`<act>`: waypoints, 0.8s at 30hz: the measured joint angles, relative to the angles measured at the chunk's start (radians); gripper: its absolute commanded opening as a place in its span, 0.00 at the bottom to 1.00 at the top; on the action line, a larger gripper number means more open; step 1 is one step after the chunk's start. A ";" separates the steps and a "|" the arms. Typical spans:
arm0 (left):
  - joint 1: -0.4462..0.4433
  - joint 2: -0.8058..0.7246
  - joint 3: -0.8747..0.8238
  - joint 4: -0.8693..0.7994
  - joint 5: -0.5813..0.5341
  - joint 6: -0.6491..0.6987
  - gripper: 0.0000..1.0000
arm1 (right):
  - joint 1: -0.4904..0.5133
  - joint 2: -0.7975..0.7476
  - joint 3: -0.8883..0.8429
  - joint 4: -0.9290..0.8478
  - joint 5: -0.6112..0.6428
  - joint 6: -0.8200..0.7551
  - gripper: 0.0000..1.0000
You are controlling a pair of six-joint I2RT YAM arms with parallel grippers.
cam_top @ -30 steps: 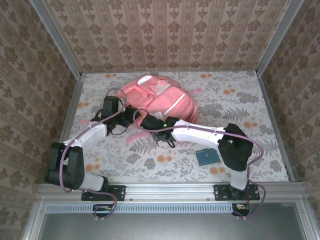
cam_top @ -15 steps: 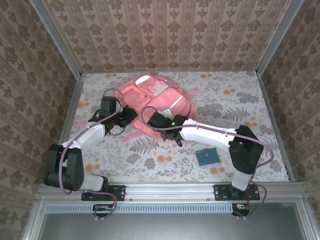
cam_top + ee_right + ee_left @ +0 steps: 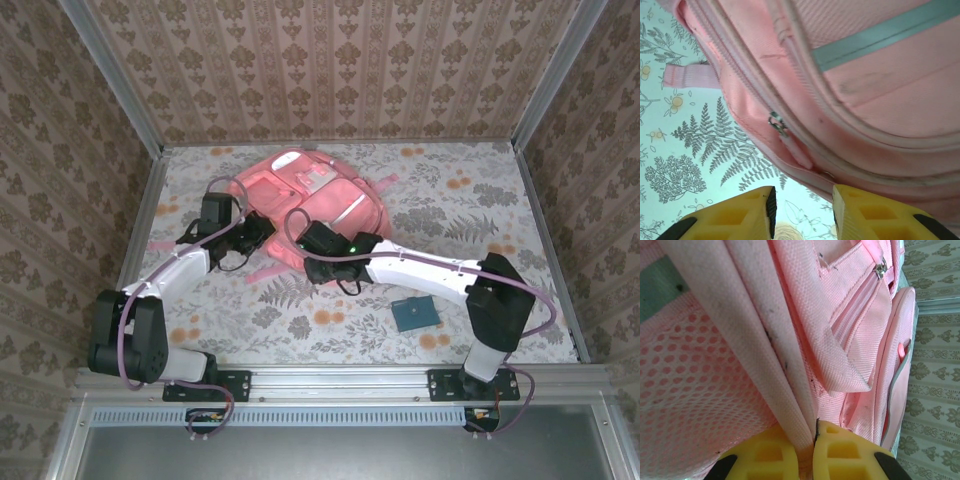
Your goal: Pack books, pencil case, and school supplies into a backpack
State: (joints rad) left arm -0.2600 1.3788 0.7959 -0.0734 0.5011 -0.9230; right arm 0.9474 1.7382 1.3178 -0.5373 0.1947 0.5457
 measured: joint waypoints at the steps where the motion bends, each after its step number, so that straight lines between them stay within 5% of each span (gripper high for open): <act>1: 0.000 0.000 0.000 0.000 0.000 0.000 0.00 | 0.002 0.017 0.005 0.001 -0.001 0.000 0.36; 12: 0.000 0.000 0.000 0.003 0.001 0.000 0.00 | 0.005 0.111 0.081 -0.048 0.019 0.000 0.35; 18: 0.000 0.000 0.000 0.006 0.004 0.000 0.00 | 0.005 0.137 0.097 -0.054 0.032 0.003 0.24; 24: 0.000 0.000 -0.001 0.013 0.006 -0.001 0.00 | 0.005 0.139 0.102 -0.035 0.032 0.007 0.32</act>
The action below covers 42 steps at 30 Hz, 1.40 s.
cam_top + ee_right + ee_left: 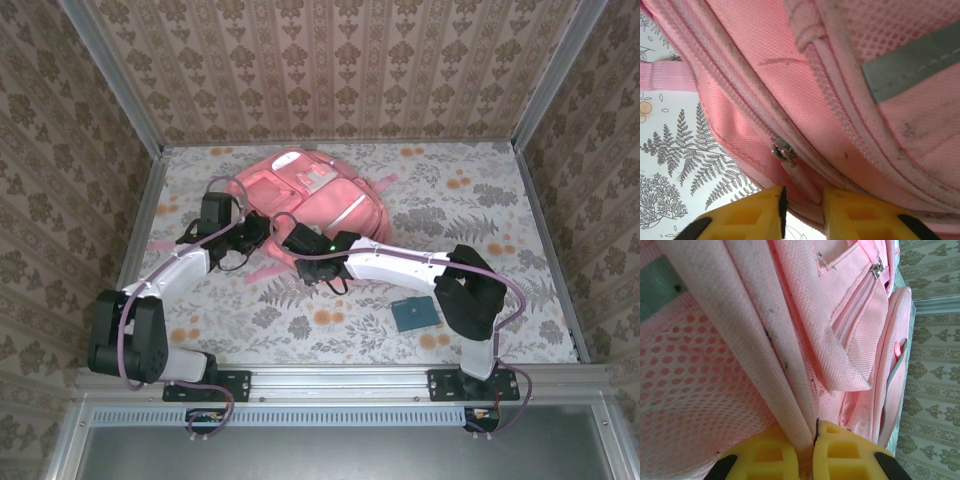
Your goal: Pack books, pencil case, and school supplies into a backpack
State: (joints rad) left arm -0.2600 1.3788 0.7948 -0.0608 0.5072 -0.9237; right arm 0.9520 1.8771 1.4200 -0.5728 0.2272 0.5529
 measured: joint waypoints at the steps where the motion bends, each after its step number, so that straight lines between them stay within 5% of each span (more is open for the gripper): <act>1: 0.000 0.000 -0.001 0.003 0.001 0.000 0.00 | 0.000 0.000 0.000 0.006 -0.001 0.003 0.33; 9: 0.000 -0.006 -0.003 0.010 0.003 -0.007 0.00 | 0.000 -0.001 -0.014 0.050 0.007 0.044 0.34; 19: 0.000 -0.014 -0.005 0.013 0.005 -0.019 0.00 | 0.001 -0.004 -0.026 0.078 0.058 0.110 0.19; 30: -0.001 -0.021 -0.009 0.018 0.005 -0.020 0.00 | 0.002 0.008 -0.016 0.083 0.081 0.103 0.24; 37: -0.002 -0.021 -0.009 0.021 0.004 -0.026 0.00 | 0.007 0.035 0.009 0.071 0.126 0.063 0.05; 42: -0.002 -0.026 -0.010 0.015 -0.006 -0.026 0.00 | 0.014 0.031 0.021 0.034 0.176 0.057 0.02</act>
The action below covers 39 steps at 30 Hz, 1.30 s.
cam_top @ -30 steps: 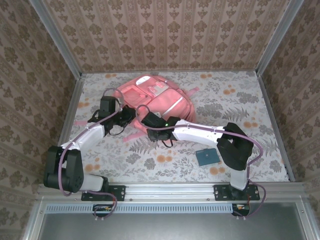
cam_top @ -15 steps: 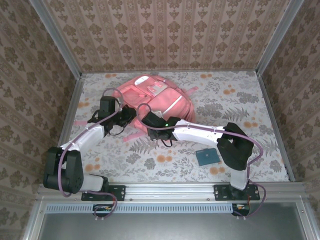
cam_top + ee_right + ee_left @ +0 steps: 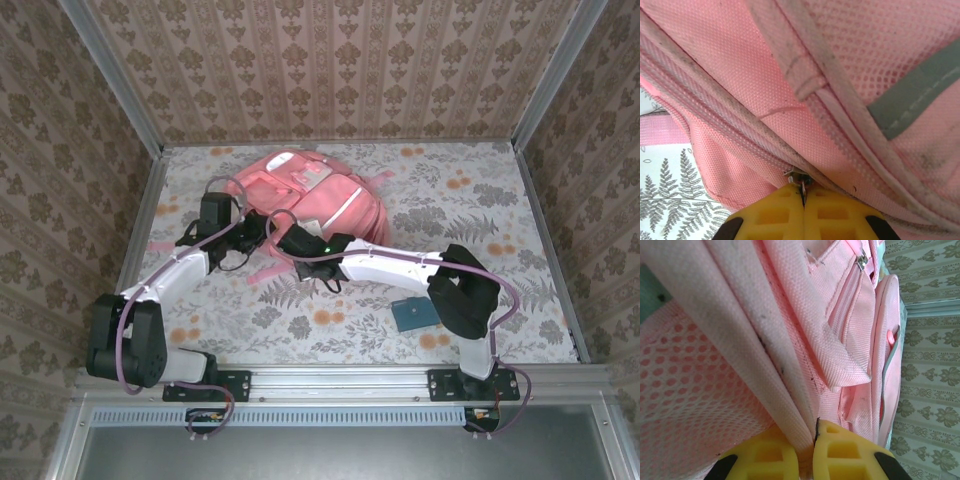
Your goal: Pack books, pencil case, and school supplies into a backpack
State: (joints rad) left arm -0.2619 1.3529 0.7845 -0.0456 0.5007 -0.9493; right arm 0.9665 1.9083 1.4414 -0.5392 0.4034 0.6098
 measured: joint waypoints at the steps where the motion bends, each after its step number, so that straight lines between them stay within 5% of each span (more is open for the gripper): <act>1: 0.000 -0.005 -0.003 -0.002 0.000 0.000 0.00 | 0.000 -0.004 0.000 -0.009 0.012 0.002 0.02; 14: 0.005 -0.025 -0.025 -0.014 0.081 0.000 0.00 | -0.035 -0.167 -0.121 -0.016 0.036 0.047 0.05; 20: 0.011 -0.025 -0.025 -0.014 0.088 0.003 0.00 | -0.071 -0.167 -0.119 -0.022 -0.035 -0.006 0.24; 25: 0.026 -0.024 -0.025 -0.016 0.090 0.003 0.00 | -0.097 -0.153 -0.119 -0.023 -0.121 -0.084 0.25; 30: 0.037 -0.024 -0.025 -0.026 0.086 0.008 0.00 | -0.104 -0.132 -0.120 -0.013 -0.162 -0.124 0.24; 39: 0.041 -0.024 -0.025 -0.030 0.083 0.011 0.00 | -0.104 -0.130 -0.121 -0.008 -0.192 -0.174 0.06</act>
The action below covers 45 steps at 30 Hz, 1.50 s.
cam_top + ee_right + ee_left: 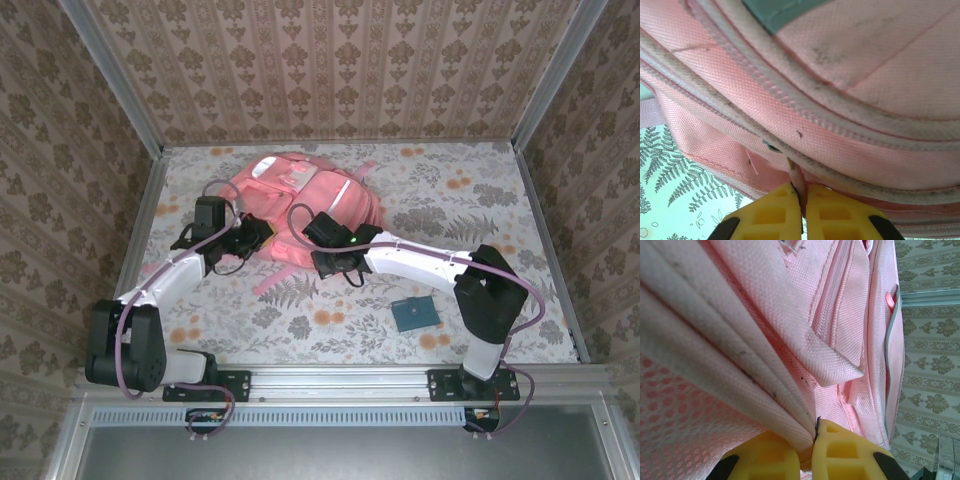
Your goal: Pack books, pencil case, and school supplies into a backpack
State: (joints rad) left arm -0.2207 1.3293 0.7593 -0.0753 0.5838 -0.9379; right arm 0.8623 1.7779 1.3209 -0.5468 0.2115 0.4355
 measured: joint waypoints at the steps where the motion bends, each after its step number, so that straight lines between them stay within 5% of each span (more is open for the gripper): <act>1: 0.000 0.000 0.000 -0.001 -0.002 0.000 0.00 | 0.001 -0.001 -0.002 0.001 0.000 -0.001 0.04; 19: 0.042 0.019 0.012 -0.043 -0.027 0.055 0.01 | -0.057 -0.167 -0.161 -0.017 0.116 -0.041 0.00; 25: 0.063 0.023 0.061 -0.108 -0.100 0.105 0.51 | -0.026 -0.170 -0.148 -0.003 0.040 -0.040 0.00; 28: 0.087 -0.017 0.069 -0.158 -0.177 0.124 0.59 | -0.004 -0.145 -0.107 0.007 -0.012 -0.035 0.00; 37: 0.094 -0.270 -0.024 -0.224 -0.209 0.060 0.61 | 0.063 0.024 0.079 0.102 -0.192 -0.007 0.00; 45: 0.029 -0.314 -0.212 -0.160 -0.135 -0.116 0.50 | 0.068 0.055 0.115 0.156 -0.252 0.022 0.00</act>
State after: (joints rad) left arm -0.1913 1.0149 0.5476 -0.2352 0.4492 -1.0538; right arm 0.9302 1.8324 1.4357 -0.3912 -0.0402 0.4572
